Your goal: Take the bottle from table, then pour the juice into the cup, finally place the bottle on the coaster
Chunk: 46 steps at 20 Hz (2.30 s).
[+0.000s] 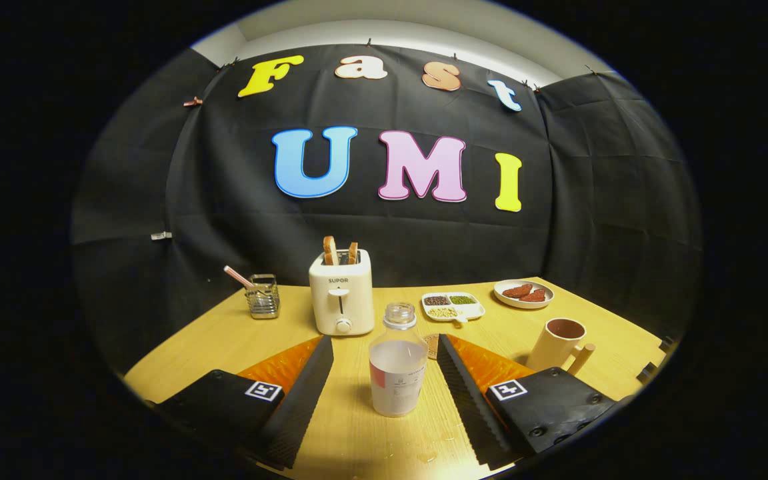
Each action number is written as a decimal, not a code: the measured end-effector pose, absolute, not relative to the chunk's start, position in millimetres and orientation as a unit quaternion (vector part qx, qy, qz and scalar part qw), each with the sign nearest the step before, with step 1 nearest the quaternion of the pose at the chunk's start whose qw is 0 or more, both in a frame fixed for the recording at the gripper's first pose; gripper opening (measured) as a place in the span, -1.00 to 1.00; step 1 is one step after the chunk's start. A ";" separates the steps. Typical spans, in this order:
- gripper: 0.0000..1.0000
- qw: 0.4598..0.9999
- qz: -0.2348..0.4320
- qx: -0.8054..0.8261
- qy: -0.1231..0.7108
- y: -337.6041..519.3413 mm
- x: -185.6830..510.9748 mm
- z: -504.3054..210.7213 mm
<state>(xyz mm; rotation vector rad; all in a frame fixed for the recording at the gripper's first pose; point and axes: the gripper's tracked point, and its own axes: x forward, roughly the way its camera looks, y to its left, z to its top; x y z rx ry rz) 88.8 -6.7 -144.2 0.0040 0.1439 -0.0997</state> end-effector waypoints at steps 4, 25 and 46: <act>0.93 0.993 -0.069 -0.030 0.093 -18.3 109.5 -172.0; 0.59 0.990 -0.071 0.012 0.124 -20.7 162.2 -230.7; 0.43 0.954 -0.099 0.250 0.132 -82.9 136.8 -155.1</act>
